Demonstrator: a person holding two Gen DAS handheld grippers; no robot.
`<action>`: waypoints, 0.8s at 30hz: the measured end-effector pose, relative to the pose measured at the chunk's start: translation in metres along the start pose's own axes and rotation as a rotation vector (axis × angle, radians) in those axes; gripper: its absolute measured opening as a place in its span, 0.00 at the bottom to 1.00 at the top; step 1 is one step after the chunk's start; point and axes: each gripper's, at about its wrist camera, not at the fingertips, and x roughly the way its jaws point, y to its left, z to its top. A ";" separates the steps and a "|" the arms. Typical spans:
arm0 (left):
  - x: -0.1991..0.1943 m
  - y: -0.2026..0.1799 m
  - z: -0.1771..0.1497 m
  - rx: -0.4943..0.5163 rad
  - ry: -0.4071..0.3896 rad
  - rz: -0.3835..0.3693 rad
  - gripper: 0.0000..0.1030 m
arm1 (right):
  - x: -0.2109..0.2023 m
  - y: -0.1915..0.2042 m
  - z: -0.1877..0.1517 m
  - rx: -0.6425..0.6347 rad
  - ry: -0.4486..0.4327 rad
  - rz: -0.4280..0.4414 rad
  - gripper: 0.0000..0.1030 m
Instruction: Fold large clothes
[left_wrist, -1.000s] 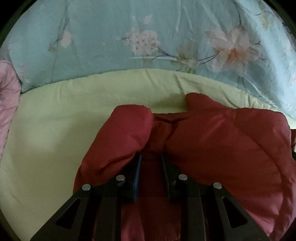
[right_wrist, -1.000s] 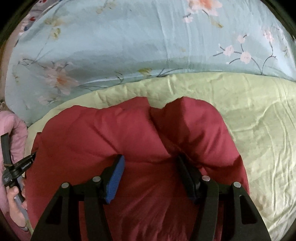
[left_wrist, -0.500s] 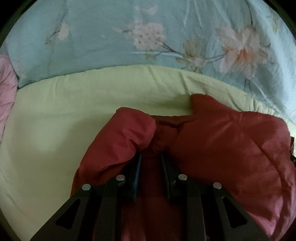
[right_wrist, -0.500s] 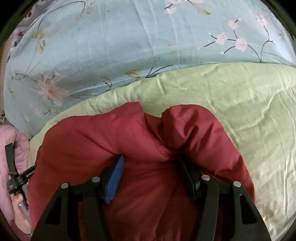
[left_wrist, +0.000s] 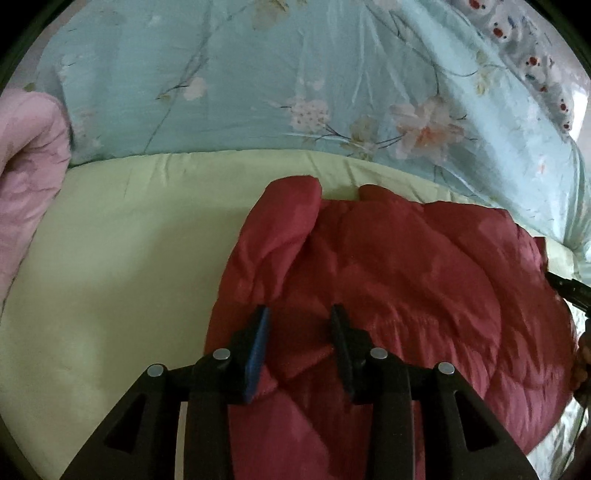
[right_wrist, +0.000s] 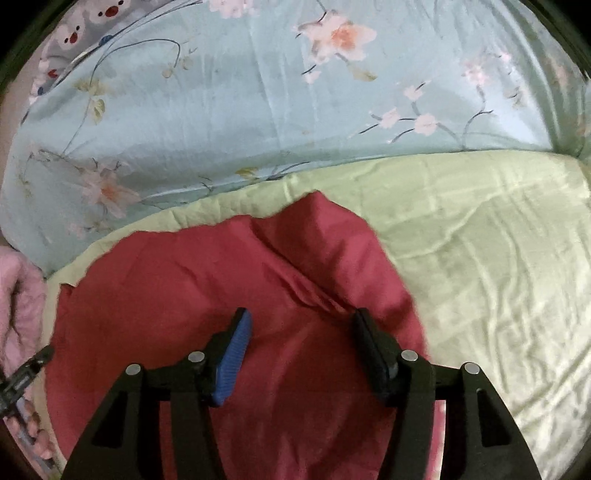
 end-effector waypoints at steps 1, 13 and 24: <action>-0.007 0.001 -0.002 -0.006 -0.002 0.000 0.36 | -0.004 -0.002 -0.001 -0.003 -0.001 0.003 0.58; -0.047 0.021 -0.032 -0.054 -0.005 -0.040 0.63 | -0.048 -0.014 -0.032 -0.023 -0.002 0.019 0.66; -0.049 0.040 -0.044 -0.077 0.018 -0.115 0.79 | -0.069 -0.054 -0.065 0.026 0.038 0.055 0.81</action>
